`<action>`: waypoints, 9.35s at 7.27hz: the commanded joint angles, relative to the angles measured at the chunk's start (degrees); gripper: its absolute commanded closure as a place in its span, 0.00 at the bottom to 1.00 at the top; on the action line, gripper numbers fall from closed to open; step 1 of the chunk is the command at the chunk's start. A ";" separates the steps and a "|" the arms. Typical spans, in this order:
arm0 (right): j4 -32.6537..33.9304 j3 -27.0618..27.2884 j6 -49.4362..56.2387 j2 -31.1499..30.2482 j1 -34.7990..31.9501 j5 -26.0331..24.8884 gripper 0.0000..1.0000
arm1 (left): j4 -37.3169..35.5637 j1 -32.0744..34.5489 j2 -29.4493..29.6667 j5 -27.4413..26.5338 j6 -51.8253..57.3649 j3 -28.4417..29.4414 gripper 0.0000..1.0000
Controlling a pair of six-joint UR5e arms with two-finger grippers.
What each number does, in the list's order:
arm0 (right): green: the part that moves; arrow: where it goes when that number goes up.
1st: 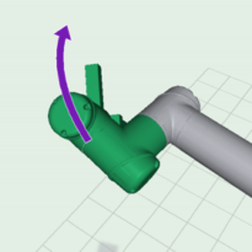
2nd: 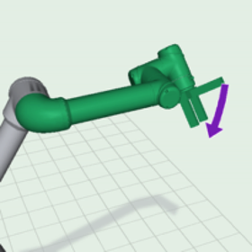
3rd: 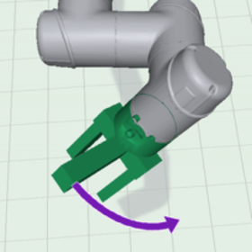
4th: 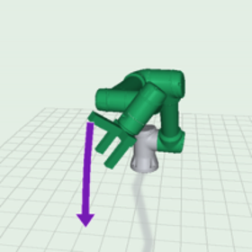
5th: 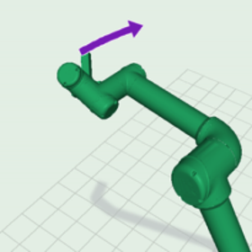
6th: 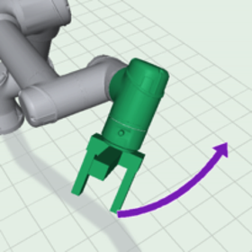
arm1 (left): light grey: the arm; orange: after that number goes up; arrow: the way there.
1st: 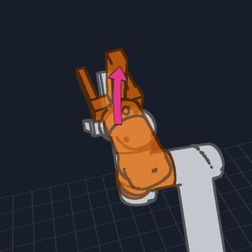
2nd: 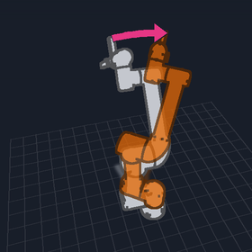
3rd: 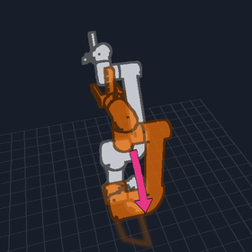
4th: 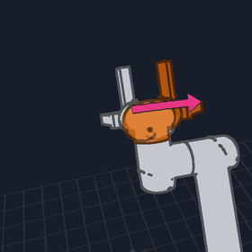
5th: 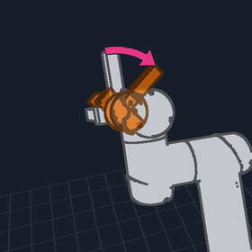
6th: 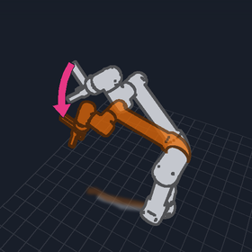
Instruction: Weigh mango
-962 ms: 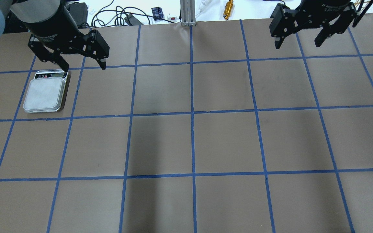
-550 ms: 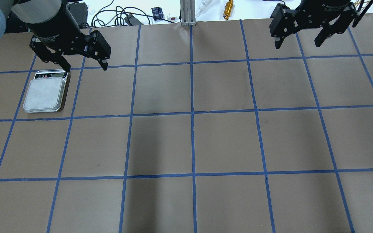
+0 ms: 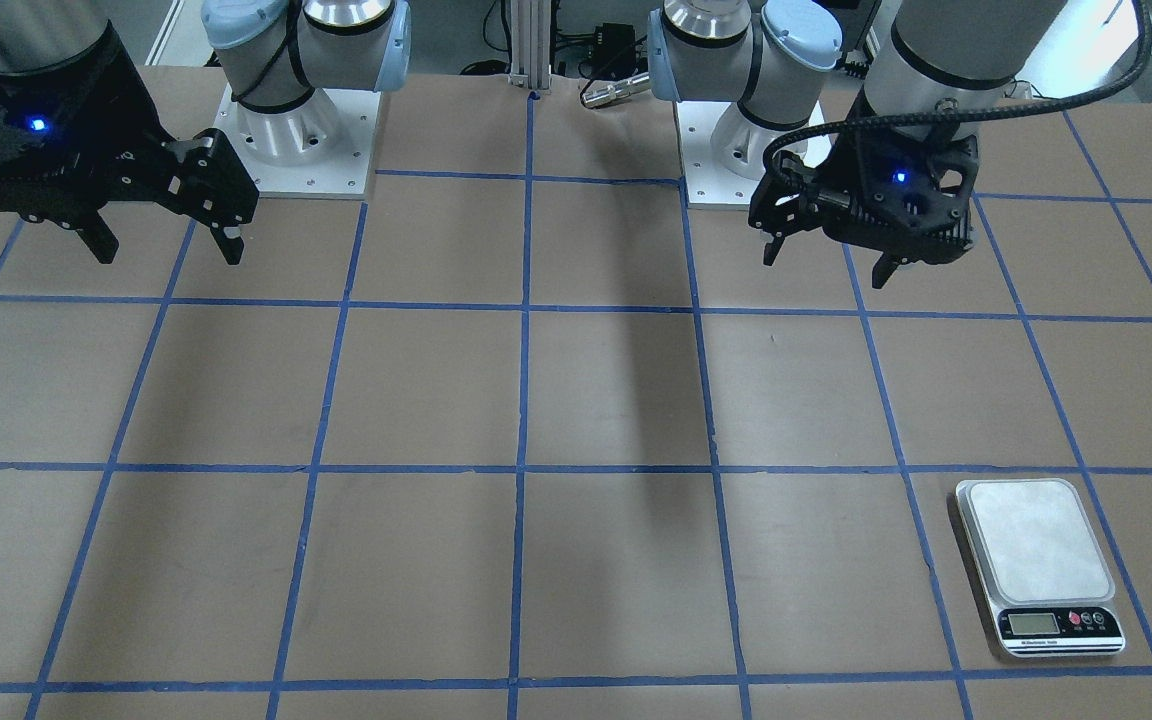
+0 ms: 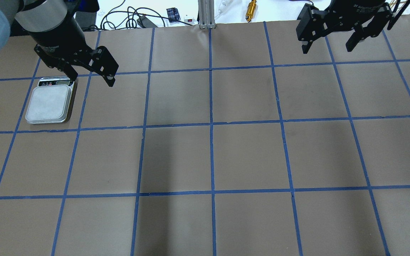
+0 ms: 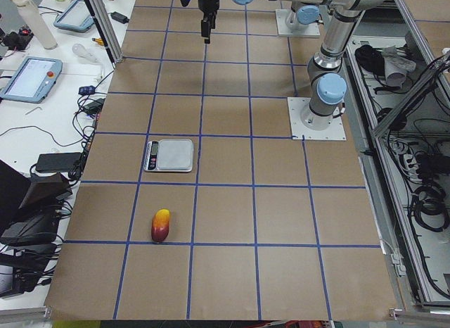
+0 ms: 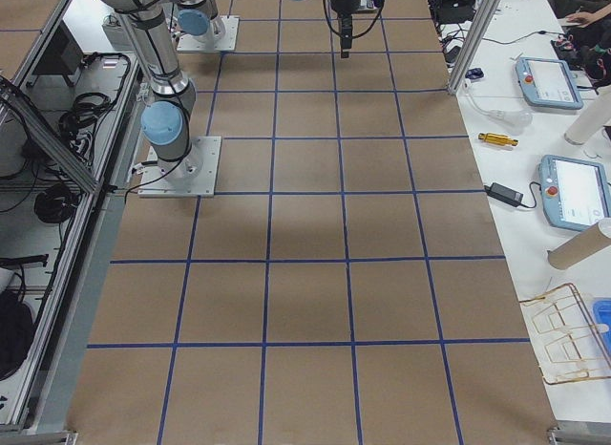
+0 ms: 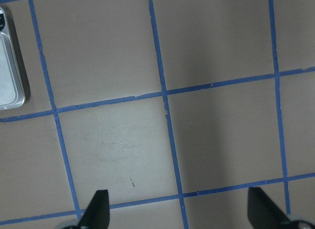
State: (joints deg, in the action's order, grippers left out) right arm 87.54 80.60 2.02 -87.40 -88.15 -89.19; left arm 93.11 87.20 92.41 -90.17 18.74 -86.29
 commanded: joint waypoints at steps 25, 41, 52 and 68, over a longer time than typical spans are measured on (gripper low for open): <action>0.00 0.00 0.00 0.04 0.00 -0.02 0.00 | -24.03 -45.54 54.44 4.92 111.33 35.84 0.00; 0.00 0.00 0.00 -0.05 0.00 0.07 0.00 | -36.03 -30.35 31.25 4.22 102.03 2.38 1.00; 0.00 0.00 0.00 -0.05 0.09 0.07 0.00 | -30.23 -29.37 22.93 3.96 97.18 -0.38 0.00; 0.00 0.00 0.00 -0.05 0.00 0.07 0.00 | 1.99 -2.94 -6.46 -0.79 3.28 -5.30 0.00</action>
State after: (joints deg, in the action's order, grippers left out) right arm 87.54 80.60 2.02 -87.40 -88.15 -89.12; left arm 95.29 79.87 85.61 -90.77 30.69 -91.67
